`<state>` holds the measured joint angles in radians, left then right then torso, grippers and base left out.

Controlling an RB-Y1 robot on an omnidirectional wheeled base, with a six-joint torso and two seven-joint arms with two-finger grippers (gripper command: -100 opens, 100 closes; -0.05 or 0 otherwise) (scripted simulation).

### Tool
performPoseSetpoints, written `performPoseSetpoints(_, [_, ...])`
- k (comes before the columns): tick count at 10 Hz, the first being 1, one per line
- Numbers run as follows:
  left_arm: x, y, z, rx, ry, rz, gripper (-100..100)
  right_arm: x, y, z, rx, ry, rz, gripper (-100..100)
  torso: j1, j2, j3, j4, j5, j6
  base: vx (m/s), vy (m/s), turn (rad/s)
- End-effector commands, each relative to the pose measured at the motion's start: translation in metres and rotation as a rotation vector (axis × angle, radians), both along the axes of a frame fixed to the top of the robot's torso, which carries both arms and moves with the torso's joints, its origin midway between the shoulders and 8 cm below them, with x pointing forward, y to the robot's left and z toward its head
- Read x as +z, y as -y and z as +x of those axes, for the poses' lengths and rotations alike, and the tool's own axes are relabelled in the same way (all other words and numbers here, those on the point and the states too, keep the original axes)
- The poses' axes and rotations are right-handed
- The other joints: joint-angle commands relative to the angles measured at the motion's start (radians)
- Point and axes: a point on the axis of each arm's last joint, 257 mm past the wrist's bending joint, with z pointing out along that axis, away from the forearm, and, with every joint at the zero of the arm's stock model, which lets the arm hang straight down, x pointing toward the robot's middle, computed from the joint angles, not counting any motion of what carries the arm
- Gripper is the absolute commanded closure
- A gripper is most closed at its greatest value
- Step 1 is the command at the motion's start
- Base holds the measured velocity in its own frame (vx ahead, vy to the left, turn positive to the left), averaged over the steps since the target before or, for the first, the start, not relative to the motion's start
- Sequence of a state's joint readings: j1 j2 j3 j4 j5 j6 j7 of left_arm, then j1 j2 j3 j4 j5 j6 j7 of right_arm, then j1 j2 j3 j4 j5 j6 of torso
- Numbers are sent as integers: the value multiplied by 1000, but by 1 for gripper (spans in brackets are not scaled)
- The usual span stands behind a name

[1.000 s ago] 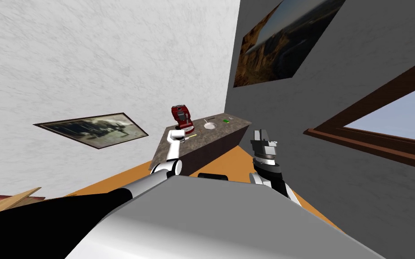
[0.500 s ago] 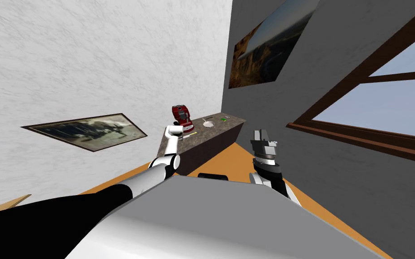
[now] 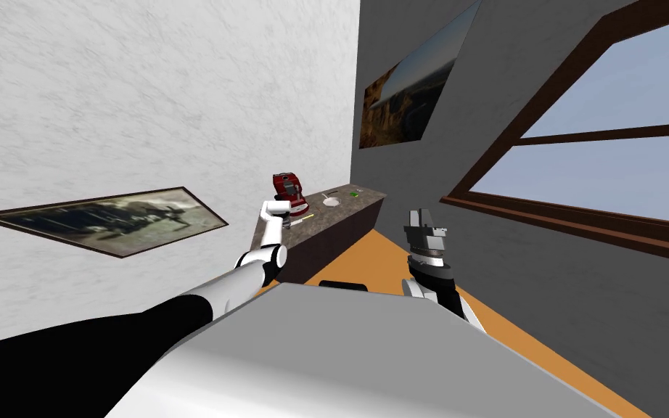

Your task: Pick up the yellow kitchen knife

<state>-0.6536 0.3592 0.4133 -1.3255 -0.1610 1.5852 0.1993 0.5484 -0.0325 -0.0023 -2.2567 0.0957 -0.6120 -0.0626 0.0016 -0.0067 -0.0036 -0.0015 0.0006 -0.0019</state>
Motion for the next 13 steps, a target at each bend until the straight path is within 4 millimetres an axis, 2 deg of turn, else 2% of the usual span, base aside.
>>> performPoseSetpoints(1, [-13,-9,-18,44,-43,-35,-100,0,0,0,0,0,0,0,0,0,0,0,0,0,146,-7,-116])
performPoseSetpoints(3, [-25,-17,-32,74,-72,-58,-100,0,0,0,0,0,0,0,-1,-5,-3,-1,0,0,170,-16,-52])
performPoseSetpoints(6, [-51,-34,-69,149,-139,-117,-100,0,0,0,0,0,0,0,0,-9,-5,-2,0,0,214,-8,-65])
performPoseSetpoints(9, [-68,-44,-95,199,-180,-155,-100,0,0,0,0,0,0,0,2,-7,-4,-2,0,0,177,21,-36])
performPoseSetpoints(10, [-65,-40,-89,189,-172,-147,-100,0,0,0,0,0,0,0,2,-6,-4,-2,1,0,74,16,-3])
performPoseSetpoints(11, [-66,-40,-89,191,-174,-148,0,0,0,0,0,0,0,0,1,-1,-1,-1,0,0,14,3,0])
performPoseSetpoints(12, [-75,-39,-88,184,-170,-146,-100,0,0,0,0,0,0,0,0,3,1,0,0,0,15,7,35])
performPoseSetpoints(13, [-77,-39,-88,183,-169,-146,-100,0,0,0,0,0,0,0,0,4,2,1,0,0,12,8,31])
